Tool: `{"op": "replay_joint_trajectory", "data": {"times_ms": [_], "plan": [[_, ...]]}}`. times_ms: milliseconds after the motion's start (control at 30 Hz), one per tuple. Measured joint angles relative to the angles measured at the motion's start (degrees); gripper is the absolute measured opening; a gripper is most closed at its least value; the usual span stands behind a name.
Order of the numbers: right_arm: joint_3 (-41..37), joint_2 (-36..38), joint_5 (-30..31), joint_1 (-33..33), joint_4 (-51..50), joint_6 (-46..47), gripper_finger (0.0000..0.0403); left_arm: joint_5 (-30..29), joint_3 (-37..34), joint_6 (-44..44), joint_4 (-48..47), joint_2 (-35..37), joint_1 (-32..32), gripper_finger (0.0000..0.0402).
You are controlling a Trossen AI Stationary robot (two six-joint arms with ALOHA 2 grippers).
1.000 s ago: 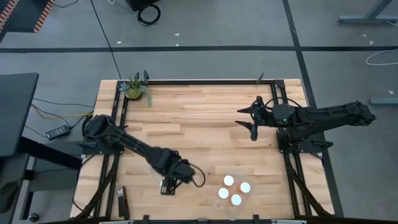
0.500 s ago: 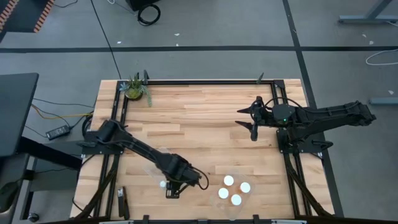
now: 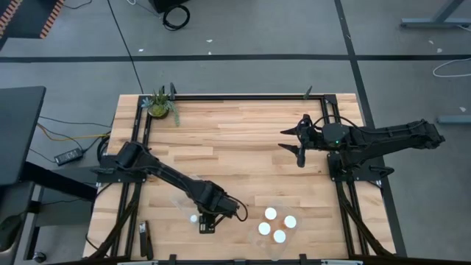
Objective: Pick and place medicine bottles into bin by pill shape (circle, oval)
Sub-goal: Adjust the small yellow pill bottle
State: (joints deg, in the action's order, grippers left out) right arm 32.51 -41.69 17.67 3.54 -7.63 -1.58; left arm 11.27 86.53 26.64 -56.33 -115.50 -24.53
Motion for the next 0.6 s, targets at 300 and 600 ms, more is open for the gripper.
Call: {"op": "replay_joint_trajectory", "data": {"times_ms": [300,600], "plan": [[0.0,0.0,-0.1,0.0,0.0,0.1,0.0227,1.4,-2.7,-0.3,5.0,0.0,0.0,0.0196],[0.0,0.0,-0.1,0.0,0.0,0.3,0.0227,2.3,-5.5,-0.2,8.3,0.1,0.0,0.0194]]}}
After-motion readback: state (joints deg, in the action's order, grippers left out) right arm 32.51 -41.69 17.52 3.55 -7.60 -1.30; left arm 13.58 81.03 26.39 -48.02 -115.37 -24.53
